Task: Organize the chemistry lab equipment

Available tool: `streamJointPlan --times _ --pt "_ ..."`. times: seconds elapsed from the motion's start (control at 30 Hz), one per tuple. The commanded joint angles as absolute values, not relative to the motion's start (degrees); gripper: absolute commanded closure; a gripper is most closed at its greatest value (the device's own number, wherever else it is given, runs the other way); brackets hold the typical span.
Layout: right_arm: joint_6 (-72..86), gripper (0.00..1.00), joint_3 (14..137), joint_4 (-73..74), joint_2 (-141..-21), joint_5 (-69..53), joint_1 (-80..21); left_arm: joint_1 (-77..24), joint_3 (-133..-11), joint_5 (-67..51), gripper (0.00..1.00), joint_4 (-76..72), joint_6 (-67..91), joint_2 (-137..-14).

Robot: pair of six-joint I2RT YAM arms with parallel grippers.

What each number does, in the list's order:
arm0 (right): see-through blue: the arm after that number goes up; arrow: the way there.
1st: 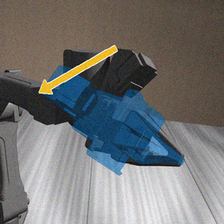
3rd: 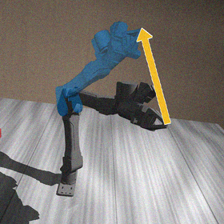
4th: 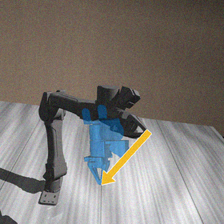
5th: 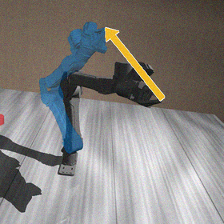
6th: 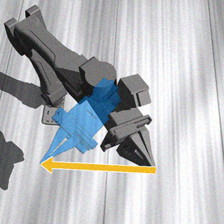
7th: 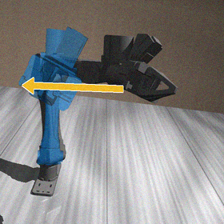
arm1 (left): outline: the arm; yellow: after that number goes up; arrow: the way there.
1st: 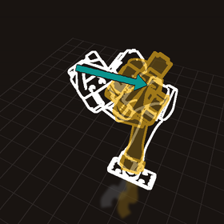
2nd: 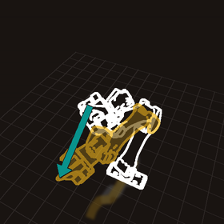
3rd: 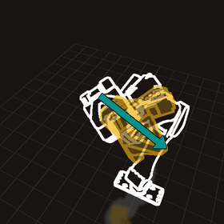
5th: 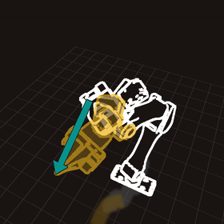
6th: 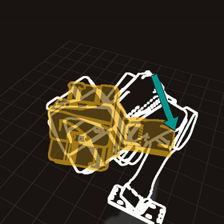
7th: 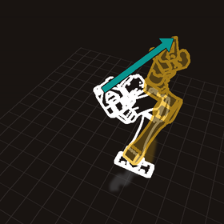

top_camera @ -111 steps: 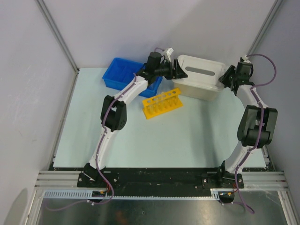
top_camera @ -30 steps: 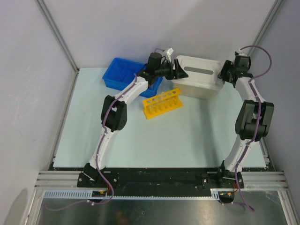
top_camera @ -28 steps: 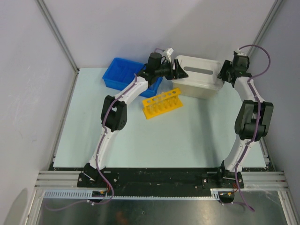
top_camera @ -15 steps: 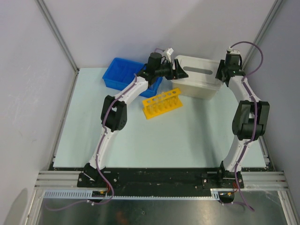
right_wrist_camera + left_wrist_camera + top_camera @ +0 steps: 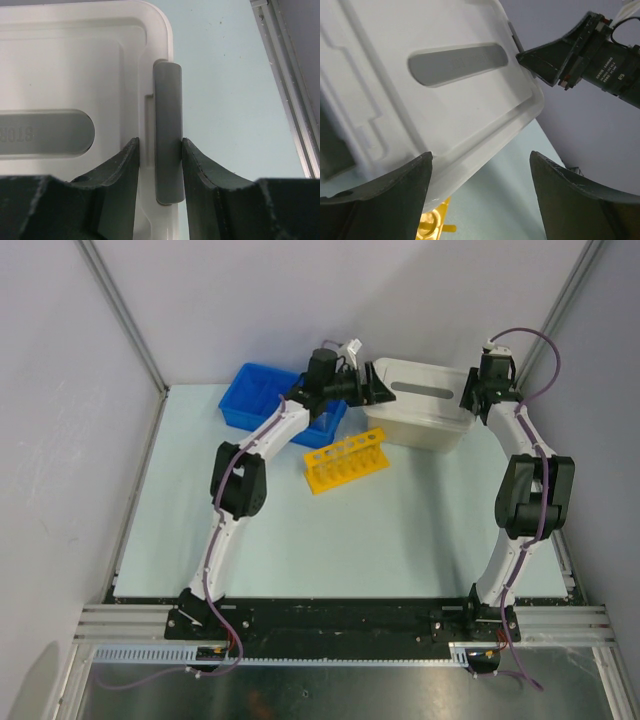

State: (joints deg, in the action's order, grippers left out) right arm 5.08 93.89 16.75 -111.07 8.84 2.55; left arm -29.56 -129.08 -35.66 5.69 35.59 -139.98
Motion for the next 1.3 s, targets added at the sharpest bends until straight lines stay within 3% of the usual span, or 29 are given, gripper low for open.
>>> streamJointPlan --times 0.0,0.5,1.27 --pt "5.01 0.9 93.57 22.28 -112.63 4.63 1.74 -25.52 -128.92 -34.67 0.15 6.4 35.51 -135.92" --pt "4.9 0.9 93.21 21.82 -112.77 3.32 2.34 -21.29 -131.6 -32.92 0.1 6.38 33.33 -139.89" --pt "5.58 0.9 92.98 21.06 -113.18 1.54 2.94 -25.28 -136.94 -35.75 0.1 -2.62 42.4 -149.95"
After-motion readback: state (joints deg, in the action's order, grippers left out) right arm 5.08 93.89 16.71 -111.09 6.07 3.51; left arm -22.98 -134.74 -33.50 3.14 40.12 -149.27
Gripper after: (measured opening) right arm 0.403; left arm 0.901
